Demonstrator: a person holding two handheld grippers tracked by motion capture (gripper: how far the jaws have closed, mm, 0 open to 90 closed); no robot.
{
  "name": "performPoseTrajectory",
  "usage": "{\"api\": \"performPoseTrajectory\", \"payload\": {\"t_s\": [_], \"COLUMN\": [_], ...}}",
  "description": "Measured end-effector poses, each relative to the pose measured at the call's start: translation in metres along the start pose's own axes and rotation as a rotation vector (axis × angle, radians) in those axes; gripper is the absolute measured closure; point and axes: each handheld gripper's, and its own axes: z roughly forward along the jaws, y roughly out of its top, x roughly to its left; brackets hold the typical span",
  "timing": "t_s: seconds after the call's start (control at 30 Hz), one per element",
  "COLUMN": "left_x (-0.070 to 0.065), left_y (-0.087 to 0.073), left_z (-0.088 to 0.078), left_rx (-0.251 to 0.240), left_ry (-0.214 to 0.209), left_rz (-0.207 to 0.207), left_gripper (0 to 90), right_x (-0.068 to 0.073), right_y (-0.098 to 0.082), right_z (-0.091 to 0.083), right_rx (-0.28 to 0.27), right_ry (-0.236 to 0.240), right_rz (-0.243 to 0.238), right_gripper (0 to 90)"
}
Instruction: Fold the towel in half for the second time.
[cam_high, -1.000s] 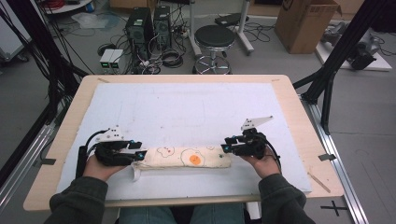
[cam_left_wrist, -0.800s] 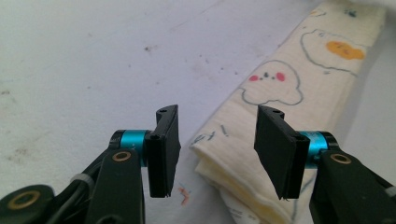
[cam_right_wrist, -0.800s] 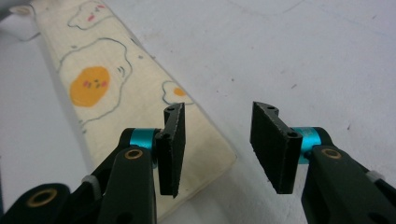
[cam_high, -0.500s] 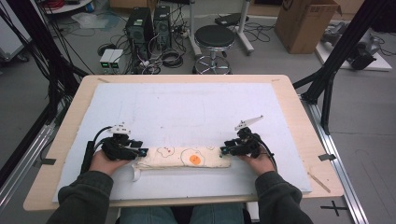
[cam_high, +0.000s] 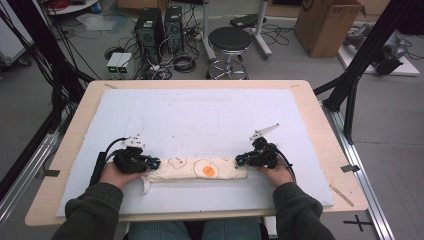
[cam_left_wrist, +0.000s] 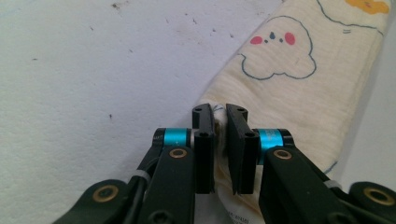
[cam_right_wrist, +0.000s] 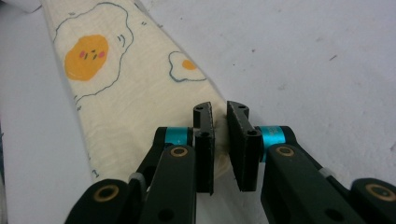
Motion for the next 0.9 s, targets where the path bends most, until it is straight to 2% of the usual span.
{"api": "performPoseTrajectory", "payload": {"t_s": [0.1,0.37,0.63,0.9], "left_x": [-0.001,-0.004,-0.003,0.009], "left_y": [0.001,0.005,0.011,0.016], "left_z": [-0.002,-0.008,-0.010,-0.004], "left_rx": [-0.013,-0.067,-0.088,-0.118], "left_ry": [0.015,0.051,0.073,0.119], "left_rz": [0.014,0.021,0.032,-0.013], "left_gripper": [83.4,83.9,84.0,83.9], "right_x": [0.002,0.006,0.003,-0.007], "right_y": [0.001,0.009,0.016,0.030], "right_z": [-0.003,-0.013,-0.019,-0.018], "right_rx": [-0.009,-0.025,-0.038,-0.043], "right_ry": [-0.009,-0.040,-0.067,-0.094], "right_rz": [-0.009,-0.035,-0.045,-0.034], "right_gripper": [82.5,82.7,82.6,82.6]}}
